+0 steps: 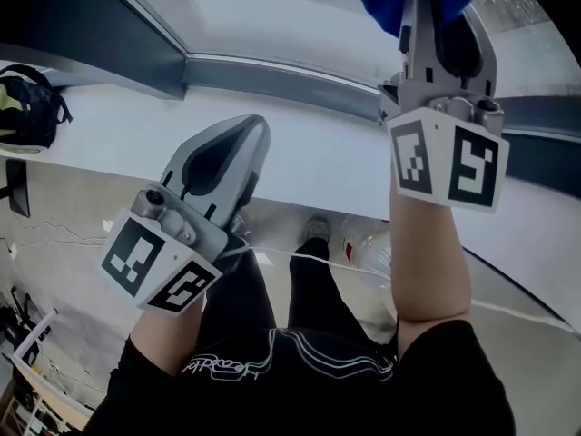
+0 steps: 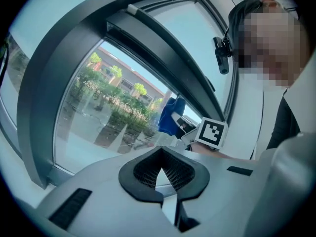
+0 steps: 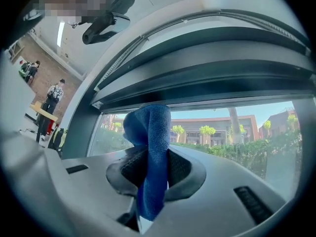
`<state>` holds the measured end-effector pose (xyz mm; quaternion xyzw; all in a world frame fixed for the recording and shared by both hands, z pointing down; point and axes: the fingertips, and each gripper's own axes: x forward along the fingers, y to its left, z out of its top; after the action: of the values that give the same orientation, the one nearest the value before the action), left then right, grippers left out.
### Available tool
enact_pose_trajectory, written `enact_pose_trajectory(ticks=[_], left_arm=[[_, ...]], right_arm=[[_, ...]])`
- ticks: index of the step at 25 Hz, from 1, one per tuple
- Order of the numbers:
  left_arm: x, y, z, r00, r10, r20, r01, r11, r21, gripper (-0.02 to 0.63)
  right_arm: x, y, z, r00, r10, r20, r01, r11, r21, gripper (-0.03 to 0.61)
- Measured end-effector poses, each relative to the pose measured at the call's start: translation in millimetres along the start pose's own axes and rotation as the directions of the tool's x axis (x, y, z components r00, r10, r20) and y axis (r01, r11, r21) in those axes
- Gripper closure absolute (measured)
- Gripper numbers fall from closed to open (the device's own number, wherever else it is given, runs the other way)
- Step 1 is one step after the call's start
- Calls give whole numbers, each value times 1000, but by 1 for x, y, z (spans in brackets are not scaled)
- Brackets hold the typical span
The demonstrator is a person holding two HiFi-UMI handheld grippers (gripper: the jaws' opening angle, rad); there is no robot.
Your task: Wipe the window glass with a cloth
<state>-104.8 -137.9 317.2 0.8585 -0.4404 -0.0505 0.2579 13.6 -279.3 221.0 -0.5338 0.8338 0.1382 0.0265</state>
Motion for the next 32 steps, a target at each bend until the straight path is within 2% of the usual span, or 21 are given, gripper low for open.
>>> enact_pose_trajectory(ticks=[8,16,26,32], left_arm=[[59,-86,-26,999,-24,-23,25,999,26,607],[121,-157,-55,994,-89,-71,93,994,58,608],[173,-214,-81,978,-165,-129,175,982,75,607],[196,-237,-90,965,-208,-160,223,972,80,607]], right_arm=[[-58,-110,0,999,-51,6,51,998,-26,515],[-115,-210,-9,991,-134,4,134,990,-55,515],[-175,-316,-23,964,-266,-21,261,956,-131,515],[-200,-364,-32,932,-360,-34,353,927,-126,515]])
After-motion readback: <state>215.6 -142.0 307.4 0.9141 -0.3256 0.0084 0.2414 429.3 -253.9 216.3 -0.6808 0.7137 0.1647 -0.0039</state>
